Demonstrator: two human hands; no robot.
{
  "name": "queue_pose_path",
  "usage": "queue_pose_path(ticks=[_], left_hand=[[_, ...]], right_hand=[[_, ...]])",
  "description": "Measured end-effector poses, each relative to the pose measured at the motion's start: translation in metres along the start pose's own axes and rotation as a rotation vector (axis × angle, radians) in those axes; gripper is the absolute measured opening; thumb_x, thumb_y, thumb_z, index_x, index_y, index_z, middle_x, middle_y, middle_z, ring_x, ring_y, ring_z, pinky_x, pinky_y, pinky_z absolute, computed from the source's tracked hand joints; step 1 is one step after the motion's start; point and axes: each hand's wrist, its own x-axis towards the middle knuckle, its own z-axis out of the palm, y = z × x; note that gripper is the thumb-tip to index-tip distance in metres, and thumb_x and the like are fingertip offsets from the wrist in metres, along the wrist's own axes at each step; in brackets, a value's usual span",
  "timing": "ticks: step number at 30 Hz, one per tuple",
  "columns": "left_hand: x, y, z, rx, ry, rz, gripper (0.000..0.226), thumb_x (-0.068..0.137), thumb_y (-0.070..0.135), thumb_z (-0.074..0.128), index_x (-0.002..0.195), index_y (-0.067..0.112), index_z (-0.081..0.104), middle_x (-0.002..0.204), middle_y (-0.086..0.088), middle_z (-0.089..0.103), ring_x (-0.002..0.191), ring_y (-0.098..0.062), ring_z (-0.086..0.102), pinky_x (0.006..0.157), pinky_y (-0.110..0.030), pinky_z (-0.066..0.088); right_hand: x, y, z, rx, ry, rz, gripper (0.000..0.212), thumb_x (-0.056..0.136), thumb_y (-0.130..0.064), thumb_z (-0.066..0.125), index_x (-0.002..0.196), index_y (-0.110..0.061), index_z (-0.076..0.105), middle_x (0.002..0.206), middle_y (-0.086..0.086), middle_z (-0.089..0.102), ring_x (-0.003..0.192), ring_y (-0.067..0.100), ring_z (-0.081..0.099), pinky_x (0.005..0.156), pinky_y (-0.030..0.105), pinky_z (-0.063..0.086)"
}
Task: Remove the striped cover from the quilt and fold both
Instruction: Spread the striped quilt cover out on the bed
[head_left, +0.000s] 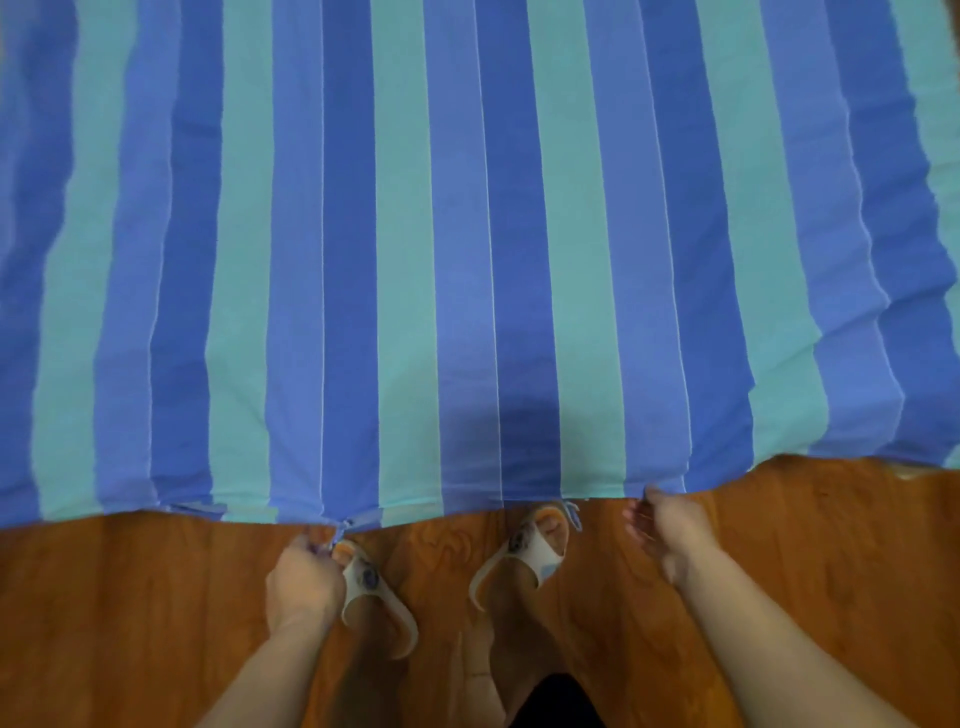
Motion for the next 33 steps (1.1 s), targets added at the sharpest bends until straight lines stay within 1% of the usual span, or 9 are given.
queue_pose_path(ticks=[5, 8, 11, 14, 16, 20, 24, 29, 33], left_hand=[[0.008, 0.002, 0.005, -0.03, -0.066, 0.013, 0.007, 0.094, 0.016, 0.06, 0.088, 0.014, 0.063, 0.096, -0.018, 0.068, 0.088, -0.037, 0.061, 0.078, -0.039, 0.049], [0.004, -0.01, 0.006, 0.042, -0.052, 0.086, 0.022, 0.098, 0.025, 0.055, 0.078, 0.015, 0.055, 0.082, -0.012, 0.064, 0.077, -0.034, 0.056, 0.068, -0.037, 0.044], [0.002, -0.018, 0.005, 0.052, -0.034, 0.113, 0.028, 0.1, 0.028, 0.051, 0.075, 0.015, 0.052, 0.077, -0.009, 0.064, 0.074, -0.033, 0.056, 0.067, -0.037, 0.045], [-0.001, -0.018, 0.001, 0.058, -0.055, 0.139, 0.028, 0.101, 0.028, 0.049, 0.077, 0.015, 0.052, 0.08, -0.01, 0.066, 0.079, -0.036, 0.06, 0.068, -0.038, 0.047], [-0.004, -0.015, -0.002, 0.041, -0.077, 0.134, 0.026, 0.101, 0.025, 0.05, 0.078, 0.015, 0.055, 0.082, -0.011, 0.066, 0.08, -0.035, 0.06, 0.069, -0.037, 0.046], [-0.006, -0.013, -0.003, -0.155, -0.137, 0.078, 0.021, 0.1, 0.014, 0.055, 0.082, 0.004, 0.061, 0.08, -0.018, 0.068, 0.081, -0.036, 0.065, 0.078, -0.045, 0.052], [-0.019, -0.027, -0.008, -0.33, -0.148, 0.088, 0.025, 0.102, 0.011, 0.048, 0.081, 0.005, 0.06, 0.081, -0.014, 0.068, 0.08, -0.032, 0.064, 0.078, -0.046, 0.053], [-0.058, -0.032, -0.047, -0.827, -0.173, 0.055, 0.028, 0.104, 0.006, 0.04, 0.083, 0.012, 0.057, 0.09, -0.008, 0.064, 0.083, -0.022, 0.063, 0.064, -0.028, 0.057], [-0.077, -0.013, -0.097, -1.134, -0.326, 0.088, 0.025, 0.101, 0.005, 0.041, 0.081, 0.012, 0.053, 0.097, -0.01, 0.064, 0.098, -0.022, 0.067, 0.081, -0.032, 0.06]], right_hand=[[-0.013, 0.0, 0.004, 0.464, -0.192, 0.038, 0.009, 0.095, -0.023, 0.055, 0.088, -0.022, 0.06, 0.088, 0.002, 0.065, 0.089, 0.019, 0.062, 0.094, 0.035, 0.044], [-0.028, -0.005, 0.011, 0.638, -0.312, 0.002, 0.012, 0.096, -0.028, 0.058, 0.1, -0.022, 0.068, 0.102, 0.004, 0.074, 0.101, 0.021, 0.068, 0.097, 0.04, 0.05], [-0.033, 0.012, 0.014, 0.358, -0.256, -0.039, 0.02, 0.102, -0.023, 0.051, 0.107, -0.009, 0.065, 0.102, 0.013, 0.074, 0.088, 0.026, 0.073, 0.083, 0.042, 0.06], [-0.022, 0.03, 0.005, -0.034, 0.032, -0.069, 0.019, 0.103, -0.018, 0.049, 0.089, -0.008, 0.057, 0.07, 0.014, 0.063, 0.054, 0.021, 0.058, 0.045, 0.024, 0.052], [-0.014, 0.017, 0.006, 0.007, -0.049, 0.065, 0.022, 0.104, -0.016, 0.046, 0.086, -0.012, 0.056, 0.054, 0.005, 0.058, 0.042, 0.011, 0.052, 0.039, 0.02, 0.047], [-0.002, -0.014, 0.018, 0.134, -0.188, 0.124, 0.006, 0.096, -0.022, 0.056, 0.092, -0.018, 0.06, 0.082, 0.003, 0.061, 0.072, 0.015, 0.059, 0.069, 0.038, 0.052], [-0.001, -0.007, 0.007, 0.481, -0.267, 0.169, 0.02, 0.09, -0.025, 0.063, 0.108, -0.016, 0.061, 0.109, 0.013, 0.067, 0.1, 0.03, 0.066, 0.091, 0.05, 0.052], [-0.007, -0.001, -0.006, 0.658, -0.268, 0.135, 0.039, 0.092, -0.038, 0.059, 0.126, -0.02, 0.06, 0.124, 0.009, 0.06, 0.113, 0.027, 0.061, 0.097, 0.045, 0.048], [-0.029, -0.013, -0.003, 0.662, -0.214, 0.117, 0.033, 0.093, -0.044, 0.057, 0.115, -0.02, 0.064, 0.114, 0.006, 0.064, 0.097, 0.023, 0.066, 0.084, 0.042, 0.054]])
